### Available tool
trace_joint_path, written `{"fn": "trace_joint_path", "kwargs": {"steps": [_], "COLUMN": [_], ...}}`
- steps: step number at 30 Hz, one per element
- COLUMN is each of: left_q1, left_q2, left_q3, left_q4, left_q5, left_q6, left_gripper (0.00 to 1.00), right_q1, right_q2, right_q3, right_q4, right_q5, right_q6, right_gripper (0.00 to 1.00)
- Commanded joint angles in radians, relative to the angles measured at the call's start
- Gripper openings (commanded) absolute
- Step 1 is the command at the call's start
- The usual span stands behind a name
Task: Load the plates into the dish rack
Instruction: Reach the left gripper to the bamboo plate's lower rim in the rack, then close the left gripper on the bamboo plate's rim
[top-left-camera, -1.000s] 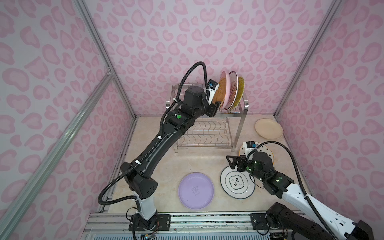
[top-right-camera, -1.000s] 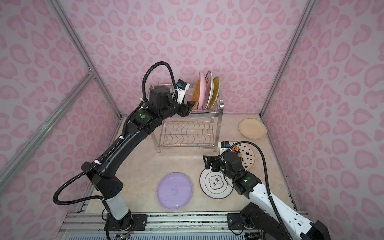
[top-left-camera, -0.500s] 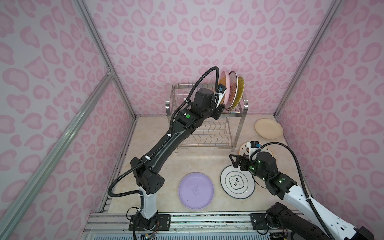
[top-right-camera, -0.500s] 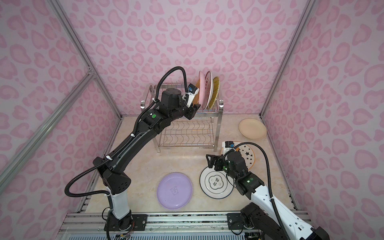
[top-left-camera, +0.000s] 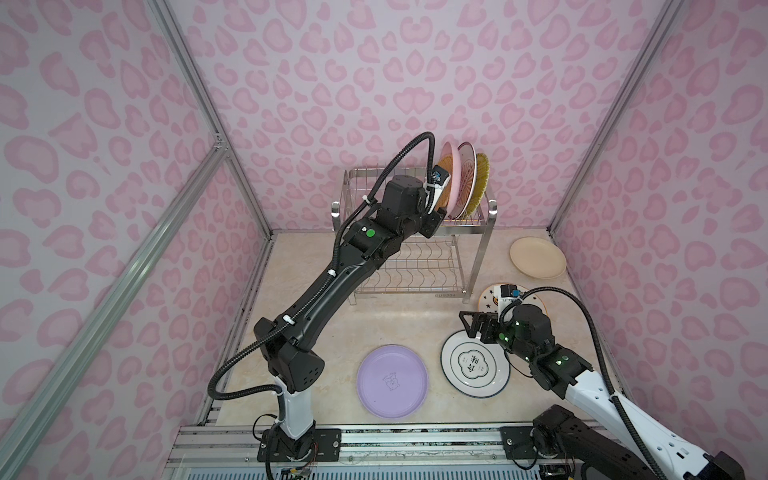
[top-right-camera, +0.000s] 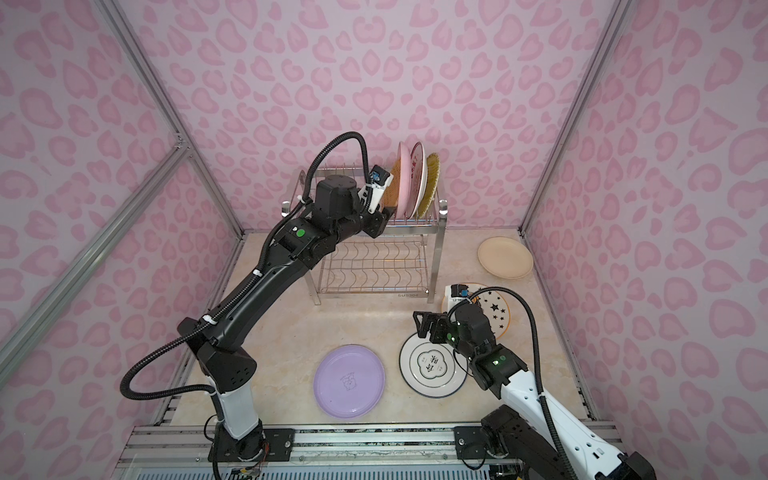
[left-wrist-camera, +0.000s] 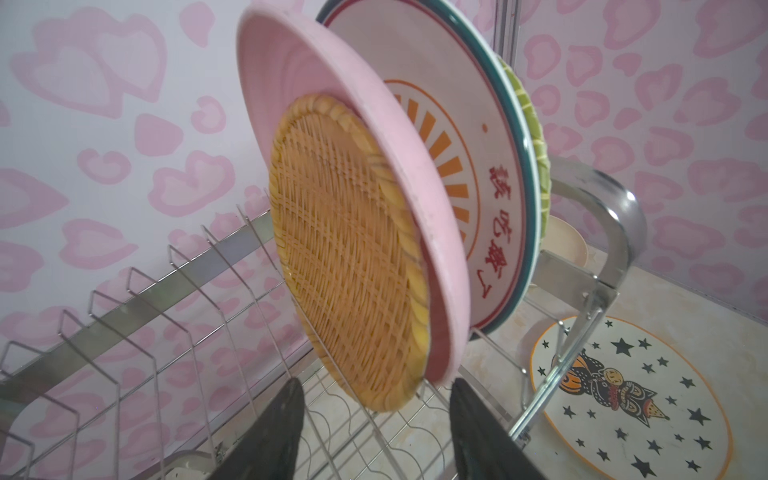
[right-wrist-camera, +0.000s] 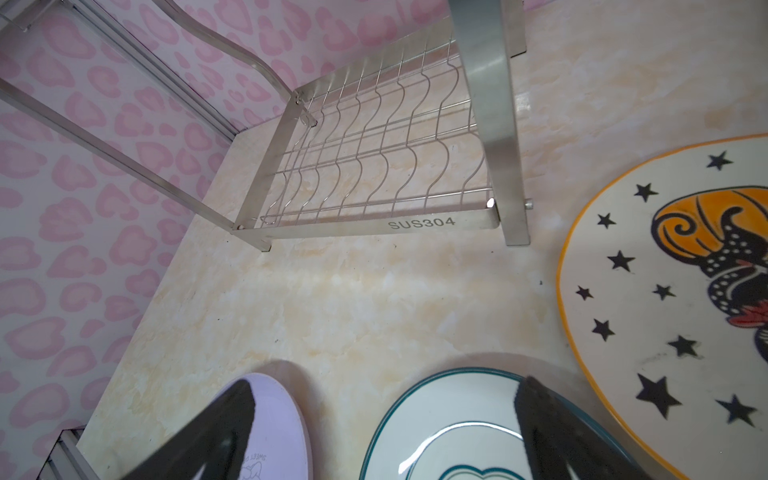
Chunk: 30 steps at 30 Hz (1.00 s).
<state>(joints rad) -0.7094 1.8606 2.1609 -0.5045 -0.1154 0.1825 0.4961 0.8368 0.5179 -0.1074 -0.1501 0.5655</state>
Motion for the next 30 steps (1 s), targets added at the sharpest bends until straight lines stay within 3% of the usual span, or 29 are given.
{"fn": "trace_joint_path", "kwargs": {"steps": [1,30], "left_q1": [0.001,-0.001], "left_q2": [-0.027,0.060], "left_q3": [-0.008,0.082], "left_q4": [0.023,-0.017], "left_q5": [-0.020,0.031], "left_q6": [-0.014,-0.011], "left_gripper": [0.58,0.56], "right_q1": [-0.001,-0.013], "right_q2": [0.008,0.019], "right_q3": [-0.003,-0.013], "right_q4": [0.020,0.023], "right_q5": [-0.012,-0.017], "right_q6": [0.007,0.014], "right_gripper": [0.97,0.97]}}
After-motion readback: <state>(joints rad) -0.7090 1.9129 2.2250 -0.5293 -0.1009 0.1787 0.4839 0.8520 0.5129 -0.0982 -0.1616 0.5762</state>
